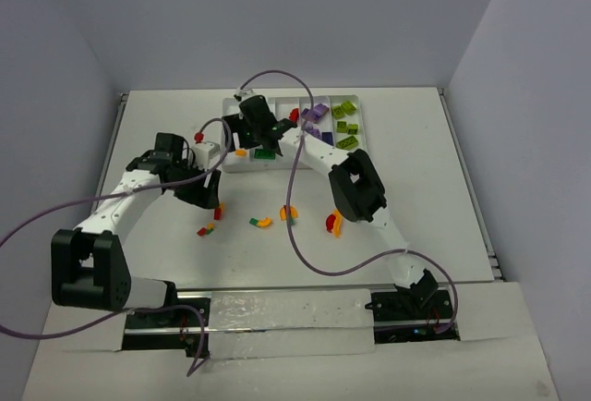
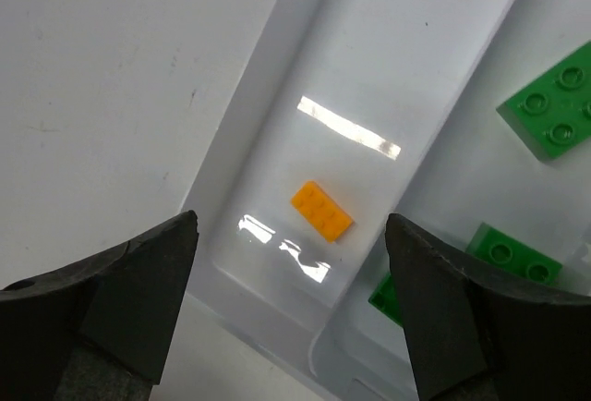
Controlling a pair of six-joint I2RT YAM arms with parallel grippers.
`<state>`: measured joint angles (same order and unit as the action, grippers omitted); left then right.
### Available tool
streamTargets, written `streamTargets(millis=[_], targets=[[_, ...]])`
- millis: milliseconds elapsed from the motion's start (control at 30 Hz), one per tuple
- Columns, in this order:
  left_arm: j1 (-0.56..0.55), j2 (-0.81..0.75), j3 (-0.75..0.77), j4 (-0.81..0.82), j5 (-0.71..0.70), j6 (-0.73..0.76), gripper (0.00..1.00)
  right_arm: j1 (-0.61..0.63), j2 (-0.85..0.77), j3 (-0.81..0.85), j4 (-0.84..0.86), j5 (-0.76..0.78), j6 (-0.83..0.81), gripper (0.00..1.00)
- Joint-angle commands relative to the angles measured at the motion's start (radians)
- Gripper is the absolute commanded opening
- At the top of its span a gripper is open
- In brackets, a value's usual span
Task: Sort the legos into containers by color
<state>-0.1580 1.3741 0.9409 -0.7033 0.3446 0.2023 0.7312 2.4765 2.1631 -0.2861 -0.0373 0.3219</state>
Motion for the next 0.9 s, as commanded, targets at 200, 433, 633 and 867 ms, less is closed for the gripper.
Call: streamTargets(millis=[200,433,633,867], targets=[[-0.109,0.129,0.038,0.010,-0.123,-0.142,0.61,-0.151,-0.435,-0.388,0.092,-0.035,0.112,0.90],[-0.137,0.180,0.045,0.041,-0.172,-0.169,0.56,-0.246,-0.610,-0.524,0.092,-0.092,0.137,0.90],[-0.146,0.233,0.070,0.064,-0.236,-0.181,0.51,-0.277,-0.680,-0.568,0.065,-0.105,0.109,0.90],[-0.146,0.259,0.087,0.091,-0.272,-0.188,0.45,-0.287,-0.689,-0.572,0.051,-0.134,0.103,0.90]])
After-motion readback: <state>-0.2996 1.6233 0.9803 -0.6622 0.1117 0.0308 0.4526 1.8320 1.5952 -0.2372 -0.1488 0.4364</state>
